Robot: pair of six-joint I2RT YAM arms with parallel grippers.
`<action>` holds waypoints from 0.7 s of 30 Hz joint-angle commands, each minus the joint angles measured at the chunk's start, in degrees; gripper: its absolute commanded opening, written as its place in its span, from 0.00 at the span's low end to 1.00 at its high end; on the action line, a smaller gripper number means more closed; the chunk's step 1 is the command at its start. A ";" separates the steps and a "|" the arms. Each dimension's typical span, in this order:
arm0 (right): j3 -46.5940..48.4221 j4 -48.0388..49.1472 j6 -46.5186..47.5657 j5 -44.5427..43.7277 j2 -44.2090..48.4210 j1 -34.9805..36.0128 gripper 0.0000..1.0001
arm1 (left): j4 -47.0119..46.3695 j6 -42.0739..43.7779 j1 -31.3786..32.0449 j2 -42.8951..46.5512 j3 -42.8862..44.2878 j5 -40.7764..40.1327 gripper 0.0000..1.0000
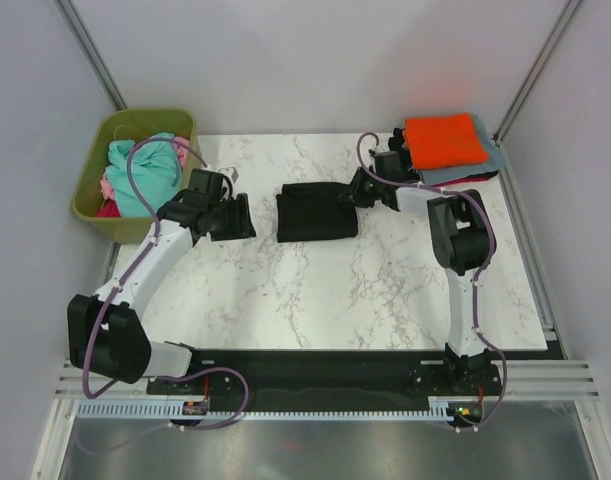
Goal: Fold and stack the t-shirts
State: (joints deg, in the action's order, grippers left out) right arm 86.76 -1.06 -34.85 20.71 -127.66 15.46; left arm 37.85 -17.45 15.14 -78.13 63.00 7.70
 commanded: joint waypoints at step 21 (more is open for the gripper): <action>9.99 -19.05 20.78 -4.35 11.55 -5.09 0.00 | -3.30 2.77 0.33 15.73 -11.41 -4.28 0.59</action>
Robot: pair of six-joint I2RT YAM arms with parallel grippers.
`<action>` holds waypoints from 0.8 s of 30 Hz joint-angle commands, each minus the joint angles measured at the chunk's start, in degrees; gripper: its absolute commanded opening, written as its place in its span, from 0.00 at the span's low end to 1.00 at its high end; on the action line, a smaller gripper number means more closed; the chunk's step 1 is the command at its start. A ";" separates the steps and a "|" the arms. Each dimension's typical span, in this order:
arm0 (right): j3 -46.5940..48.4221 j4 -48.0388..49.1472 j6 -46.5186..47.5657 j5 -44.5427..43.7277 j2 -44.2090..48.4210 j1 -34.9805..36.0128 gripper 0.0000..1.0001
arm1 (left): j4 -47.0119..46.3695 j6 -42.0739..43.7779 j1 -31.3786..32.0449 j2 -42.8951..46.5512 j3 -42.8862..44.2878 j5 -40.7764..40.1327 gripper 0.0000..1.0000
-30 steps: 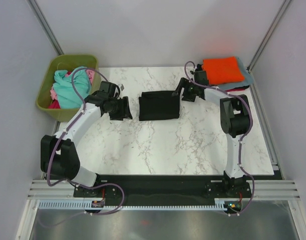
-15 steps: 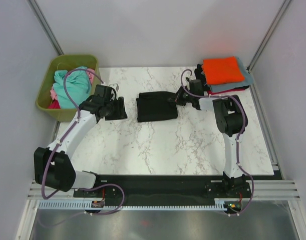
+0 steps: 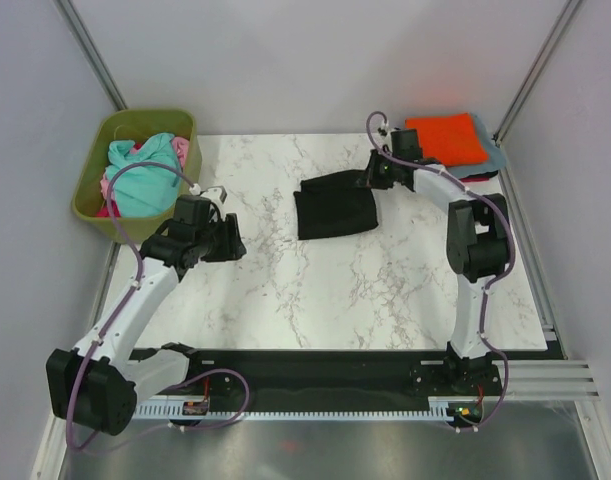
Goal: Fold and stack the t-shirts
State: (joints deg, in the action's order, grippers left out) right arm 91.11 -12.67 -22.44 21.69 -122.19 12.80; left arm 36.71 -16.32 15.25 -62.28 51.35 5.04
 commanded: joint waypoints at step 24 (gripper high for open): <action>40.63 -23.72 25.51 -11.76 5.03 -10.77 0.00 | -2.08 2.08 0.58 -5.04 0.77 1.11 0.55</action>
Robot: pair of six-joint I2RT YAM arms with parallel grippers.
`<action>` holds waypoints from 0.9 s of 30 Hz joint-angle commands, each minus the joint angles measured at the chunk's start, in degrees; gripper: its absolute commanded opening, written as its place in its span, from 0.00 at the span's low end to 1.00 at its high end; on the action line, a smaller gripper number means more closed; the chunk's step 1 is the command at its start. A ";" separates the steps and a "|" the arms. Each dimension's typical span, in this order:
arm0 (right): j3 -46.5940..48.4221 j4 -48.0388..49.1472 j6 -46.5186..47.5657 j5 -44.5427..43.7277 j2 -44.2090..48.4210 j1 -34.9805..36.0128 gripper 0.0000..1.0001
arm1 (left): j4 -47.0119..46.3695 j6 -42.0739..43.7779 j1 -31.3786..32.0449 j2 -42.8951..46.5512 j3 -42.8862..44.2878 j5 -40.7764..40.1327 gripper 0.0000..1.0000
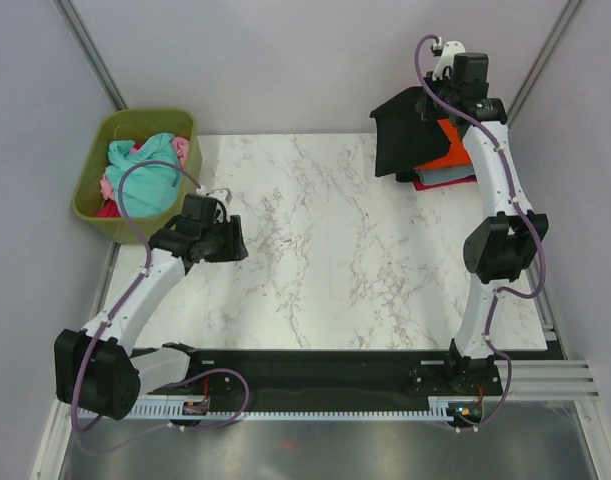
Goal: Fold and stack the t-shirts
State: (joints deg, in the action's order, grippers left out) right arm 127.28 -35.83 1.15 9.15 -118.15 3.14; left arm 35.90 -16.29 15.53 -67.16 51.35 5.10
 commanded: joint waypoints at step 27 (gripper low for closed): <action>11.05 4.45 0.52 9.75 -11.40 -13.77 0.00 | -1.10 2.49 2.66 -3.42 0.50 -1.24 0.54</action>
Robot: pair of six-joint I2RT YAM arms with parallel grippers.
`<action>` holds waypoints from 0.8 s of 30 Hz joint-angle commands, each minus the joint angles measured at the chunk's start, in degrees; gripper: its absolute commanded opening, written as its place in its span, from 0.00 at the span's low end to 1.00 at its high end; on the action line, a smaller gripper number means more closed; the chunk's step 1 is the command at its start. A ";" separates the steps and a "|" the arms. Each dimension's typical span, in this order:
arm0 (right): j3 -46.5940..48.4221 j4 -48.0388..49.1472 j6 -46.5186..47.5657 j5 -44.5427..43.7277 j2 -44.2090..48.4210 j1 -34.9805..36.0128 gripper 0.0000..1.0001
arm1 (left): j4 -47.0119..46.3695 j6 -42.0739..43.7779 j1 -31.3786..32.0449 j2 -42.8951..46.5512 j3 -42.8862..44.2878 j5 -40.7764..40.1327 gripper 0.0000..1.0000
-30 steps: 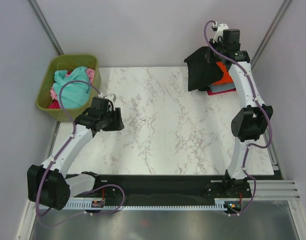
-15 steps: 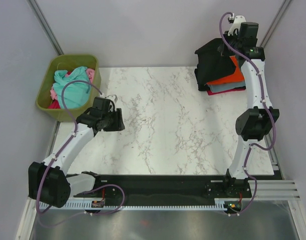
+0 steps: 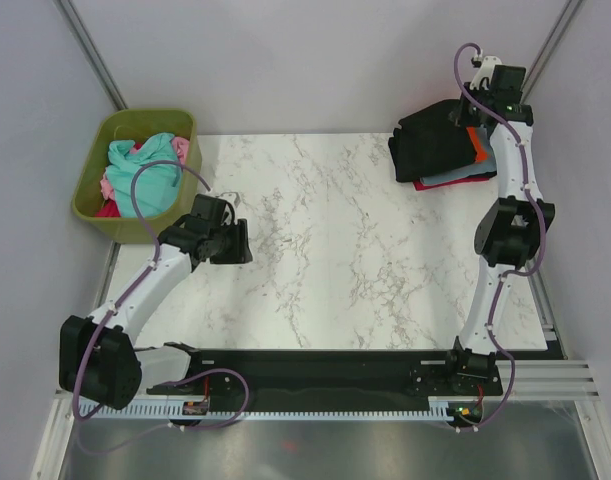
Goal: Fold and stack the t-shirts
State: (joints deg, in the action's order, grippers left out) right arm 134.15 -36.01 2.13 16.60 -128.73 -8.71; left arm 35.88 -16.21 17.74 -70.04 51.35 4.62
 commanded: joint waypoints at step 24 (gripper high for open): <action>7.18 17.46 -0.90 9.77 -7.06 -6.14 0.00 | -0.90 2.50 1.42 -2.82 1.12 -0.14 0.54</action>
State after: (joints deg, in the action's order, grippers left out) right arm 140.09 -23.49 0.93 24.29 -134.63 -14.50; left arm 35.88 -16.19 18.81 -72.75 51.35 4.58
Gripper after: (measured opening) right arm 0.032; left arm 0.540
